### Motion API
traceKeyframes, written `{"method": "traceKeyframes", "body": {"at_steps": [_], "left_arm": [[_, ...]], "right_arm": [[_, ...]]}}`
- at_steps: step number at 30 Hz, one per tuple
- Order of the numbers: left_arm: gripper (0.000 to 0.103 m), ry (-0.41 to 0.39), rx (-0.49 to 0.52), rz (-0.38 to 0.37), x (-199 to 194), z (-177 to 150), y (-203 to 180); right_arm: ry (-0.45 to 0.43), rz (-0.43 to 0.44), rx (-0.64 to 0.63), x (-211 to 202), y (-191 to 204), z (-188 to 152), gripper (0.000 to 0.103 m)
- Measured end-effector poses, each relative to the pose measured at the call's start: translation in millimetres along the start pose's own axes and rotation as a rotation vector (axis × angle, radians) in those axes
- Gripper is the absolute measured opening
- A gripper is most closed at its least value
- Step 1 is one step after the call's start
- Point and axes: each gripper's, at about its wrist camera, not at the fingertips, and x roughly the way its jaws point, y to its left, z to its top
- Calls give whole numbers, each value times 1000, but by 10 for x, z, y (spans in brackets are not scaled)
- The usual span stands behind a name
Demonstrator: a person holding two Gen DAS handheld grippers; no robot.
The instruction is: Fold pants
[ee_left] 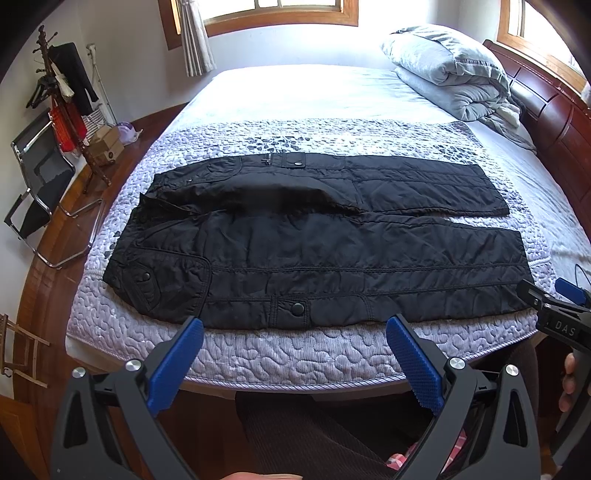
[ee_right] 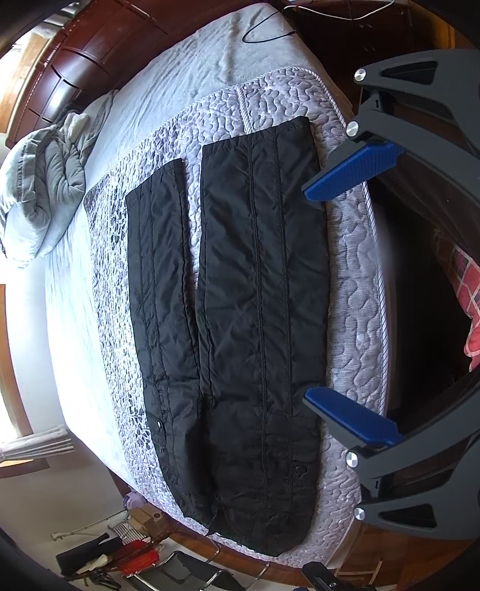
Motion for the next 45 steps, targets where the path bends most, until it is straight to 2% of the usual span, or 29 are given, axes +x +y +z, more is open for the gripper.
{"method": "traceKeyframes", "body": {"at_steps": [45], "left_arm": [[99,3,4,2,23,-3,-7]], "right_arm": [[9,-3,-2,46,9,-16,101]]}}
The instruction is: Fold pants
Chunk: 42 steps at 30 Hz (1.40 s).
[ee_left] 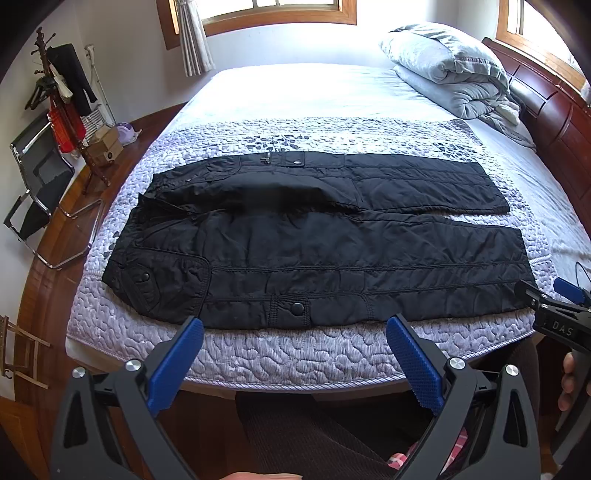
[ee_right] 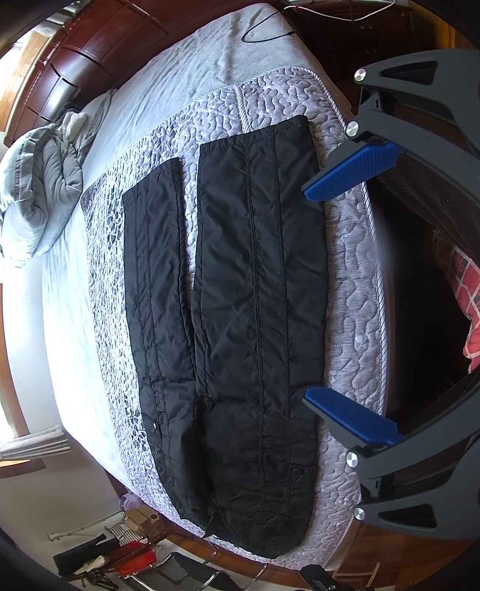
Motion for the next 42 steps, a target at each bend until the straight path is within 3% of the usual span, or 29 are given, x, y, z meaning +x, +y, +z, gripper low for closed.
{"method": "traceKeyframes", "body": {"at_steps": [17,23,27,29,32,35,40,42], "left_arm": [[99,10,3,-3,64,12,-6],[99,6,-18,7,238,251,231],[99,17,-9,57,514,728,643],[99,91,-32,36,725,976,896],[99,216,-191,-32,1159,1424,1475],[99,247,-298,-11,1494,1719,1900],[99,350,-422,8,2246,2122,2554],[99,411,-456,-30,2580,2201,2749]], "right_arm": [[15,-5,1,76,2,17,101],[-55,-59,15,56,-285,356,101],[-163,-103,33,39,-666,880,101],[-193,-157,21,98,-813,1125,101],[-237,-257,42,304,-1128,1575,101],[-188,-302,42,634,-1372,1912,101],[-33,-291,84,1545,-1834,2374,101],[40,-274,118,1886,-1962,2483,101]]}}
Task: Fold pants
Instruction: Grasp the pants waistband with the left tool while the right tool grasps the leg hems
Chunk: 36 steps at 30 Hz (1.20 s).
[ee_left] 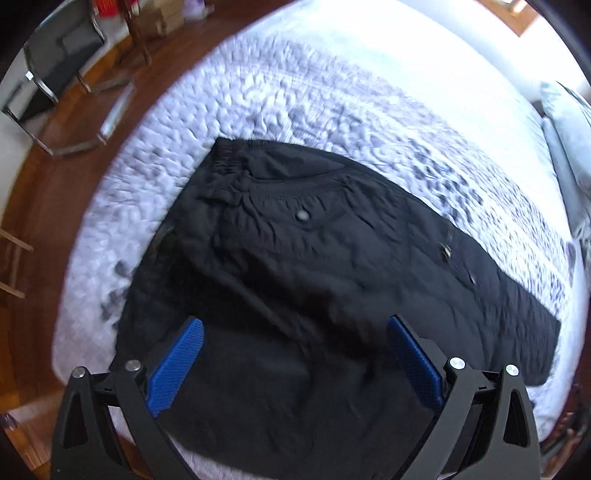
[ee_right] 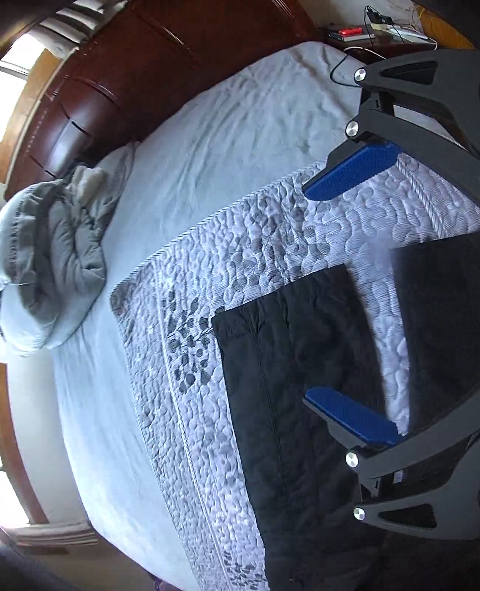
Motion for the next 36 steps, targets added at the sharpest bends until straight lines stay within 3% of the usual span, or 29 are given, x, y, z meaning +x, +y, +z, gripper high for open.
{"method": "traceKeyframes", "body": {"at_steps": [2,4,11,13,15,18,24,31,33,36], "left_arm": [[99,62,-42,-3,235,227,115],[99,34,-90,7,374,390,230],[99,51,-193,-40,734,807,510],[99,1,-253,-48,783,889,620],[99,-29,-241,-5,812,951,656],[99,89,-165,73,1011,1033,659],[99,122,-227,56,1182,1117,749],[99,171,-175,125,1265,1233,445],[94,158,-156,128,1195,1151,329],[74,104,-135,114,1046,972,188]], "right_arm": [[63,10,16,306,-9,92,101],[109,3,23,543,-1,171,101],[158,26,72,1068,39,416,101],[162,47,98,1149,42,458,101],[165,39,98,1236,62,480,101],[164,23,74,1343,96,484,101],[174,43,92,1477,47,418,101],[164,60,94,1480,35,386,101],[154,51,72,1460,70,390,101],[142,51,33,1409,121,372,101]]}}
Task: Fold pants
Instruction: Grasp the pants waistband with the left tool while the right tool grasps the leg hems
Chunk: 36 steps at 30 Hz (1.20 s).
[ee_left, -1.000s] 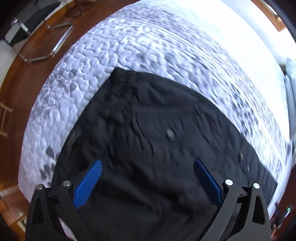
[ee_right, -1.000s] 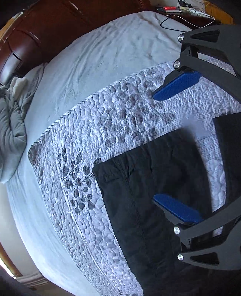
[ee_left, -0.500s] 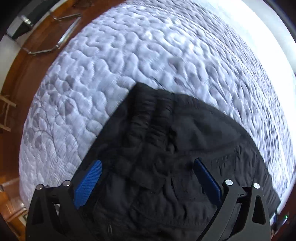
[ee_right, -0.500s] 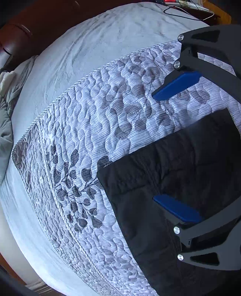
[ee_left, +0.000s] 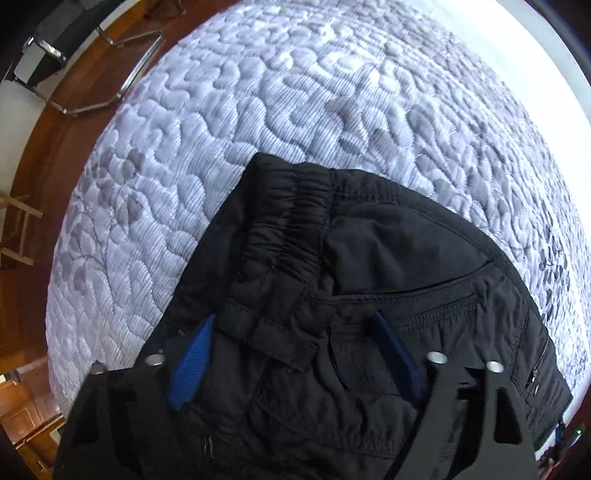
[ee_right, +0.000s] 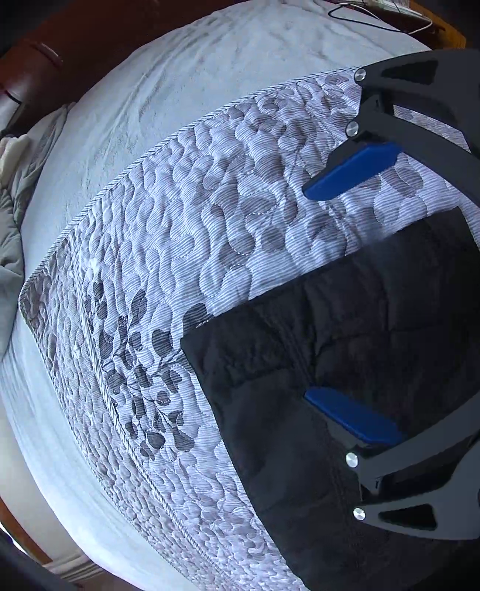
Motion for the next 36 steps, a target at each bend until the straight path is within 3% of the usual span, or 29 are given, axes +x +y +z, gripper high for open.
{"method": "traceKeyframes", "body": {"at_steps": [1,3,4,5,7,12,16,22,25,28,31,32,34,35,36], "left_arm": [[54,5,-1,-43,-24,-28,-34],[39,-1,-23,-86,-118,-106,-73],[27,0,-21,-107,-144,-127,-107],[19,5,-17,-132,-167,-151,-140],[15,1,-8,-139,-230,-228,-240],[12,-46,32,-148,-457,-439,-420],[12,-63,49,-173,-644,-673,-399],[12,-79,86,-164,-665,-734,-369],[12,-83,93,-155,-676,-796,-321],[12,-83,100,-143,-514,-656,-247],[12,-84,104,-133,-502,-644,-299],[12,-85,104,-132,-500,-641,-319],[12,-92,110,-128,-529,-664,-349],[12,-95,113,-126,-523,-668,-376],[12,-101,120,-124,-540,-689,-399]], "right_arm": [[-4,-4,-11,-13,20,-6,101],[-11,-7,-28,-22,47,2,101],[-11,-3,-31,-27,51,8,101],[-11,8,-29,-36,48,16,101],[-14,41,-7,-66,11,22,101],[-25,139,45,-164,-113,76,101],[-17,146,21,-169,-152,188,101],[49,178,-8,49,-78,325,101],[101,151,-28,232,54,418,101],[164,103,-33,441,144,458,101],[149,95,-46,436,181,448,100],[141,95,-65,414,204,438,96],[119,135,-113,323,268,411,60],[110,98,-136,262,301,404,50],[102,95,-164,213,329,398,25]]}}
